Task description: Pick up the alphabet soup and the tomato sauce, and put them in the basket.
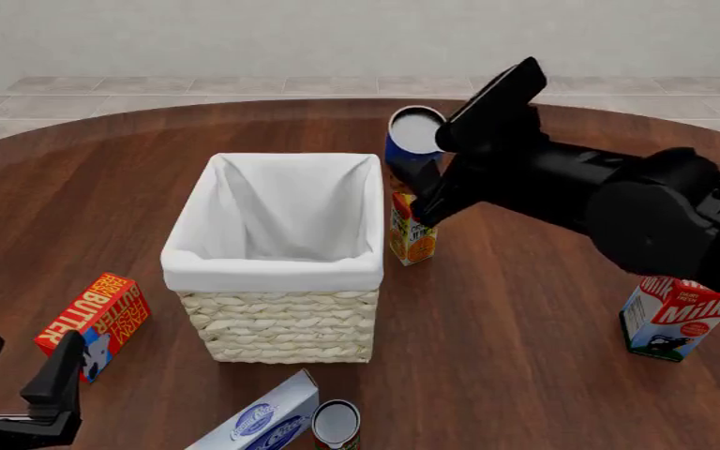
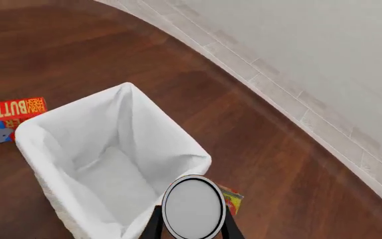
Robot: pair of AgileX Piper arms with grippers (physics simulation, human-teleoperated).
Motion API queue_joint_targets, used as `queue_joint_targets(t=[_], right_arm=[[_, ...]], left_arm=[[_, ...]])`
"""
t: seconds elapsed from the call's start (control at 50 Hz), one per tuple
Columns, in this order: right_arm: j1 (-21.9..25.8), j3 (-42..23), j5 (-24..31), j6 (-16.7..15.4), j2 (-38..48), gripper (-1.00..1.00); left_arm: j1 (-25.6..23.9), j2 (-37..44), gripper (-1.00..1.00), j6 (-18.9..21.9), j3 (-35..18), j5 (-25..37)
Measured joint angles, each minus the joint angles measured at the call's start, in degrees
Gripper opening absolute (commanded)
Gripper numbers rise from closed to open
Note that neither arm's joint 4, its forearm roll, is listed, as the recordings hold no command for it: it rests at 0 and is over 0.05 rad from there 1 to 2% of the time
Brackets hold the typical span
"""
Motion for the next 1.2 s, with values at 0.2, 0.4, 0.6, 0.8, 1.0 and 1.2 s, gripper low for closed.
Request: queue_joint_targets(t=[0.2, 0.4, 0.6, 0.8, 1.0, 1.2], right_arm=[[2.49, -2.49, 1.67, 0.1, 1.35, -1.0], [4.56, -5.25, 3.39, 0.47, 2.66, -1.0], [7.19, -7.7, 5.95, 1.88, 3.76, -1.0], [9.14, -10.09, 9.01, 2.16, 5.94, -1.0], [10.79, -13.64, 12.8, 2.25, 8.12, -1.0], [12.32, -17.58, 16.79, 2.47, 10.51, -1.0]], left_arm=[[0.02, -1.05, 1.0, 0.02, 0.0, 1.07], [0.07, -1.31, 1.0, 0.06, 0.01, 1.37], [0.14, -0.18, 1.0, 0.14, 0.01, 0.32], [0.18, 0.04, 1.0, 0.15, 0.01, 0.12], [0.17, 0.52, 1.0, 0.04, 0.01, -0.37], [0.14, 0.56, 1.0, -0.1, 0.01, -0.44]])
